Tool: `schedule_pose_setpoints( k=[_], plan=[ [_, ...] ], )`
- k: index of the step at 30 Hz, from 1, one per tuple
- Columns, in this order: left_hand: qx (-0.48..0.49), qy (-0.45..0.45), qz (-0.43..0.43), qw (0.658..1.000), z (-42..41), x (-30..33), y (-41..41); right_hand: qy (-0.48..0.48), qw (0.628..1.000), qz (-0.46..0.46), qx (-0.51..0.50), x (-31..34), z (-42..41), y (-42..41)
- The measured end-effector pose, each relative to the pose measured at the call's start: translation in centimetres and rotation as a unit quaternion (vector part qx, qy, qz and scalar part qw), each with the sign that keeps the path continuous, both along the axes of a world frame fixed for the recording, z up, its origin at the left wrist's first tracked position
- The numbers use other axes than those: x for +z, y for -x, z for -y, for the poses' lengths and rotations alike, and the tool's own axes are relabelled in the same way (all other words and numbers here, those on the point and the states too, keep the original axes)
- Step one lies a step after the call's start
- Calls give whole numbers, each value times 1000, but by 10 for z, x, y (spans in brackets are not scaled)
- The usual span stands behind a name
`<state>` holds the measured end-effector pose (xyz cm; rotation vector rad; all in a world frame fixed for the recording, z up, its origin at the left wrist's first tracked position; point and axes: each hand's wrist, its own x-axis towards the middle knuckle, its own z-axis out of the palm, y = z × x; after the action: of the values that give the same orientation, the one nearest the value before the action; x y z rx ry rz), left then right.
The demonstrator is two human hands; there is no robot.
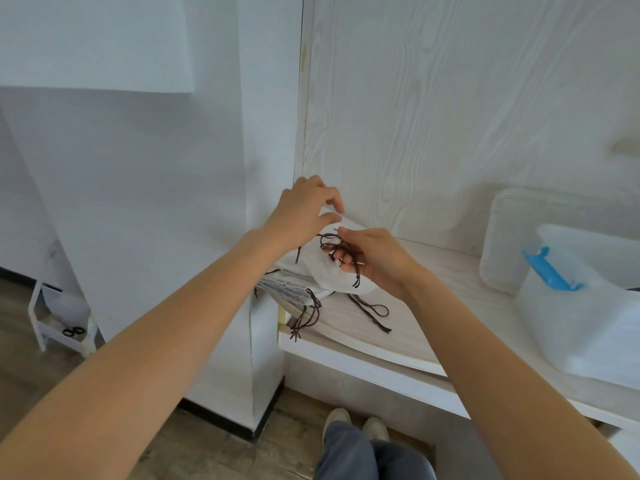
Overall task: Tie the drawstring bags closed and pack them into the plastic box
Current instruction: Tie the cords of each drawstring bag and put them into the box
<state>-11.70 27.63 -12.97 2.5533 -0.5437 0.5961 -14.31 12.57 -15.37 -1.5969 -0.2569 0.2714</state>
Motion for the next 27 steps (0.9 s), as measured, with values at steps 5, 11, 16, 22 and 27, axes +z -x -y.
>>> schedule_pose_setpoints(
  k=[5,11,16,22,27],
  plan=[
    [-61,164,-126,977,-4,-13,20,-40,999,-15,-31,-2,2,-4],
    [-59,186,-98,976,-11,-17,28,-18,998,-5,-59,-5,2,-6],
    [-44,292,-131,946,-13,-23,32,-87,995,-22,-45,-3,1,-4],
    [-73,422,-222,876,-14,-30,43,-130,991,-34,3,-3,2,1],
    [-73,446,-233,861,-6,-25,47,-58,998,16,-14,-2,-3,5]
  ],
)
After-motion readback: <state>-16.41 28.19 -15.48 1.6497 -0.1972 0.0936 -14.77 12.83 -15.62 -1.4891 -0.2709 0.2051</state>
